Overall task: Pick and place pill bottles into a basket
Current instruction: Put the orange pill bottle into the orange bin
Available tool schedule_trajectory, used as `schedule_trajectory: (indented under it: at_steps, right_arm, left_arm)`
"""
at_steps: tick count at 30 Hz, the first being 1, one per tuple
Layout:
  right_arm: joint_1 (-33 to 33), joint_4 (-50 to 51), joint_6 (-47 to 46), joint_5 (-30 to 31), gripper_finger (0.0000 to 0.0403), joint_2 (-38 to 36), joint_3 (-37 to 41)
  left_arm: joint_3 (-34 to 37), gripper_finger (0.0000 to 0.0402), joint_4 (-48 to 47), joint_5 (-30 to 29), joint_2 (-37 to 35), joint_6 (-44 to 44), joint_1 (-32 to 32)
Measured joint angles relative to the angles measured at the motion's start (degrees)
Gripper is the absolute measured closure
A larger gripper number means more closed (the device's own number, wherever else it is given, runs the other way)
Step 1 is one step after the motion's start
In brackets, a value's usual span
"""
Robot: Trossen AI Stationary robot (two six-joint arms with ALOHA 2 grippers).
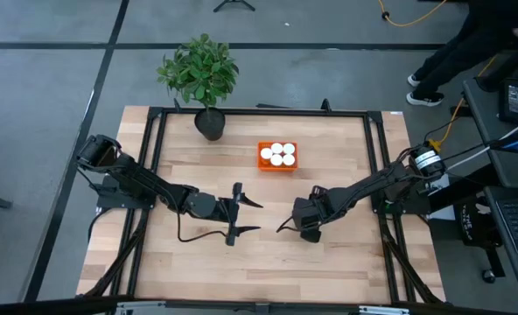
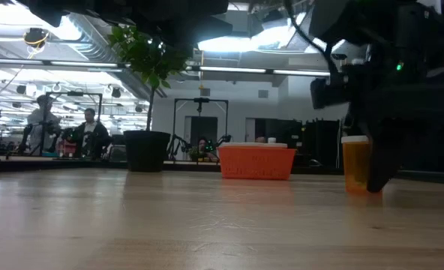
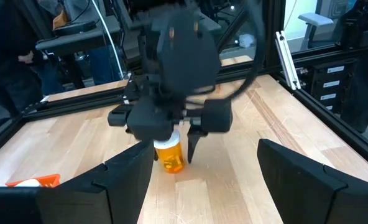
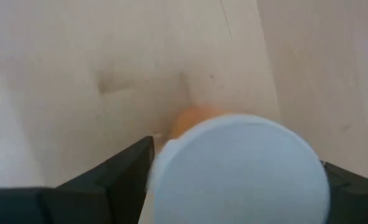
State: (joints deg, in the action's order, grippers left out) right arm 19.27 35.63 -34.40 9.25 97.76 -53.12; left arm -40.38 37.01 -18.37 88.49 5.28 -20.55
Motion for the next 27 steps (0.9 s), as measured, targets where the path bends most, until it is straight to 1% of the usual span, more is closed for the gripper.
schedule_trajectory:
  at_steps: [3, 9, 12, 15, 17, 22, 27]
  right_arm:
    - [0.66, 0.17, 0.21, 1.49, 0.0115, -2.65, 0.00]
    - [4.21, 2.05, -1.09, 10.93, 0.0115, -7.06, 0.16]
    - [7.06, 0.90, -4.88, 14.19, 0.0115, -8.54, 3.28]
    - [9.73, -3.35, -10.21, 15.21, 0.0115, -10.12, 8.36]
    - [11.19, -9.08, -11.88, 16.38, 0.0115, -11.03, 11.51]
    - [12.90, -23.87, -11.82, 19.86, 0.0115, -11.59, 18.30]
    - [12.87, -34.59, -12.37, 21.97, 0.0115, -11.57, 24.95]
  left_arm:
    - [0.00, 0.0119, -0.02, -0.02, 0.00, 0.00, 0.02]
    - [0.00, 0.0119, -0.17, -0.02, 0.00, 0.00, 0.02]
    - [0.00, 0.0119, -0.81, 0.00, 0.00, 0.00, 0.02]
    - [0.00, 0.0119, -1.08, -0.02, 0.00, 0.02, 0.02]
    - [0.00, 0.0119, -1.10, -0.02, 0.00, 0.02, 0.10]
    - [-0.01, 0.0119, -0.85, -0.09, 0.00, 0.00, 0.50]
    - [-0.02, 0.0119, -0.83, 0.02, 0.00, 0.00, 0.46]
